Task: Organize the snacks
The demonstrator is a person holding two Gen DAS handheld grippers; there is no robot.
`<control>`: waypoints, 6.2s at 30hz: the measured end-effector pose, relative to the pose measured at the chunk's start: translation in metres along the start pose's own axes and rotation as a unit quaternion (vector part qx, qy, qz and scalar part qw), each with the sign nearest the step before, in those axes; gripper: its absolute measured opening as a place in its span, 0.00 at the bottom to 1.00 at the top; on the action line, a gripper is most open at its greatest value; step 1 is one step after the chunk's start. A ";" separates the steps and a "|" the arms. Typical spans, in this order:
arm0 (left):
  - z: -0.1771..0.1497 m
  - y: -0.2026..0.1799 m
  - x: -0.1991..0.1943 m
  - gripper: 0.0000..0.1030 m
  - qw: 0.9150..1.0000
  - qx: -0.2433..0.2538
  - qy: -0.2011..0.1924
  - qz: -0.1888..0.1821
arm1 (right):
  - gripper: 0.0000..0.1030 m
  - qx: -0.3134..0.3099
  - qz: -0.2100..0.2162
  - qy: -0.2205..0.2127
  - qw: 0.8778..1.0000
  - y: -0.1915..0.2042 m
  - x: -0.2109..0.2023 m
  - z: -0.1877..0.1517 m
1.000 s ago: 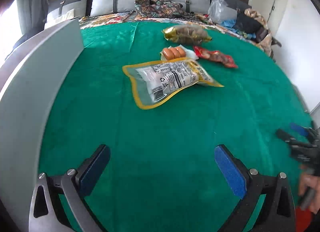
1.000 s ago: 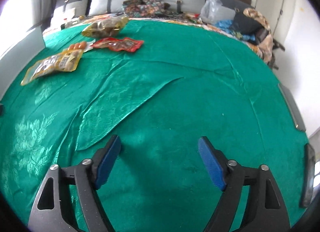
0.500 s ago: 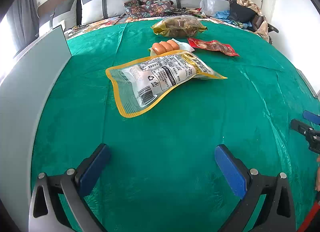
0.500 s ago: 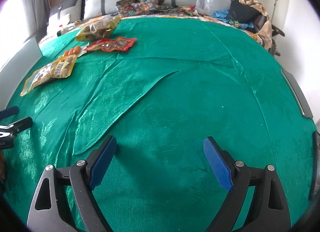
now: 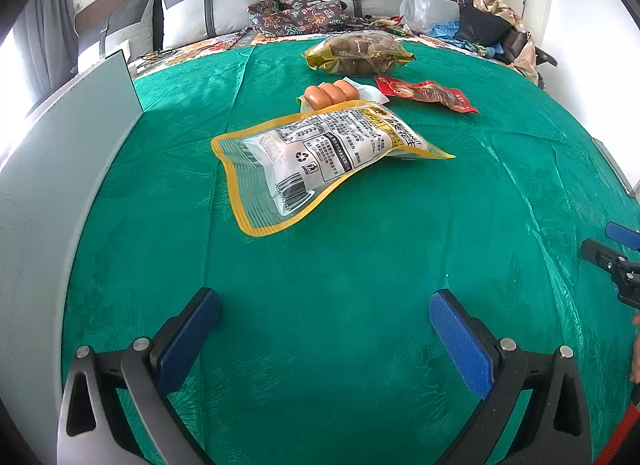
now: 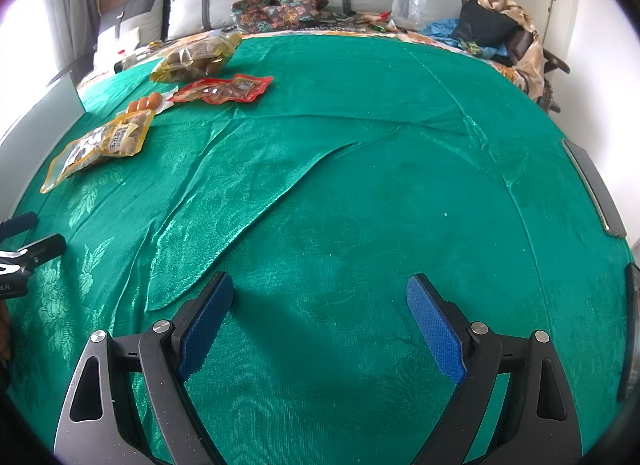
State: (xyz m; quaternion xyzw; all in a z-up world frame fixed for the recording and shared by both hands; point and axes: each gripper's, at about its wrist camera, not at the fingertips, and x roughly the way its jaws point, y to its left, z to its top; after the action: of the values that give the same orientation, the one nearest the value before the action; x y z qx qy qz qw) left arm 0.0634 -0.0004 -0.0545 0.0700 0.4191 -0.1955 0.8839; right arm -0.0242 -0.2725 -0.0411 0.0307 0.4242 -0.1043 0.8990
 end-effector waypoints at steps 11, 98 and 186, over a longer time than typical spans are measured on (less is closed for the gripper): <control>0.000 0.000 0.000 1.00 1.000 0.000 0.000 0.000 | 0.88 0.000 0.000 0.000 1.000 0.000 0.000 0.000; 0.004 0.089 0.005 1.00 0.996 -0.073 -0.001 0.058 | 0.89 0.000 0.000 -0.001 1.000 0.001 0.000 0.000; 0.004 0.088 0.005 1.00 0.996 -0.074 -0.002 0.058 | 0.94 0.052 -0.035 0.007 0.998 0.041 0.008 0.020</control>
State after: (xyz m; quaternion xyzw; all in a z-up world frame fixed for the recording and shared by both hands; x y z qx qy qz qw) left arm 0.1045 0.0773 -0.0592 0.0281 0.4255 -0.1129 0.8975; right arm 0.0044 -0.2370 -0.0362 0.0635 0.4253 -0.1573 0.8890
